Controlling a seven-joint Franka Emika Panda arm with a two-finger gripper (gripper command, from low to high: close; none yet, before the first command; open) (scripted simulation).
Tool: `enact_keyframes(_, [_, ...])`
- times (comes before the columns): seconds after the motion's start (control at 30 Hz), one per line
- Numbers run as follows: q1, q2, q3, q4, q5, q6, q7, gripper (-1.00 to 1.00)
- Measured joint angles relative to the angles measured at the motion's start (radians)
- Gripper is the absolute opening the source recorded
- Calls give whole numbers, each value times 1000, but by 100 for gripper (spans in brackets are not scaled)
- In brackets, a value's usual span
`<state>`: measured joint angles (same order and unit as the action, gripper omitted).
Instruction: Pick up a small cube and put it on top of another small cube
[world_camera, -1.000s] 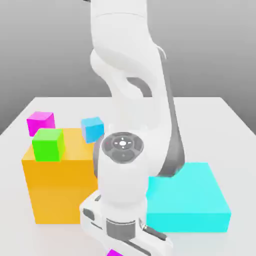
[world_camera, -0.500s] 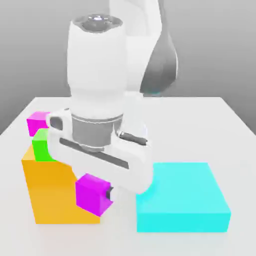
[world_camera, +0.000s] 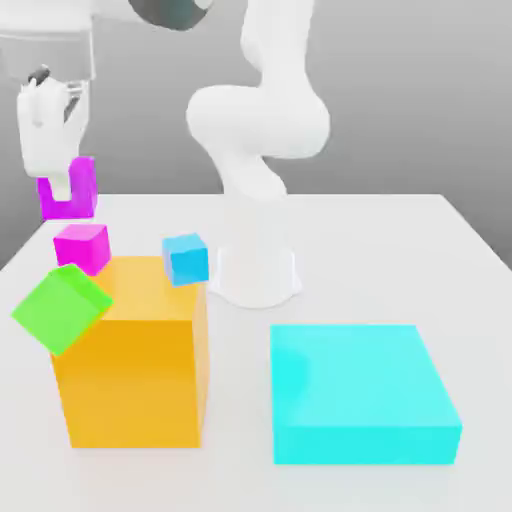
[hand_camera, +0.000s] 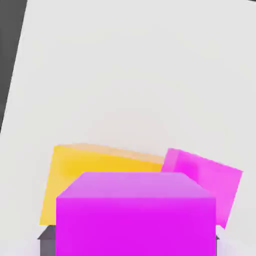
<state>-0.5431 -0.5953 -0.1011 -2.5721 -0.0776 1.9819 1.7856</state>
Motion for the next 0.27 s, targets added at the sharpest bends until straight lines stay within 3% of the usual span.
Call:
enact_keyframes(0.13, [-25,20,-18,-99,5,117,32,-100])
enact_keyframes(0.17, [-27,33,-20,-123,4,155,32,100])
enact_keyframes(0.27, [-27,33,-20,-123,5,155,32,100])
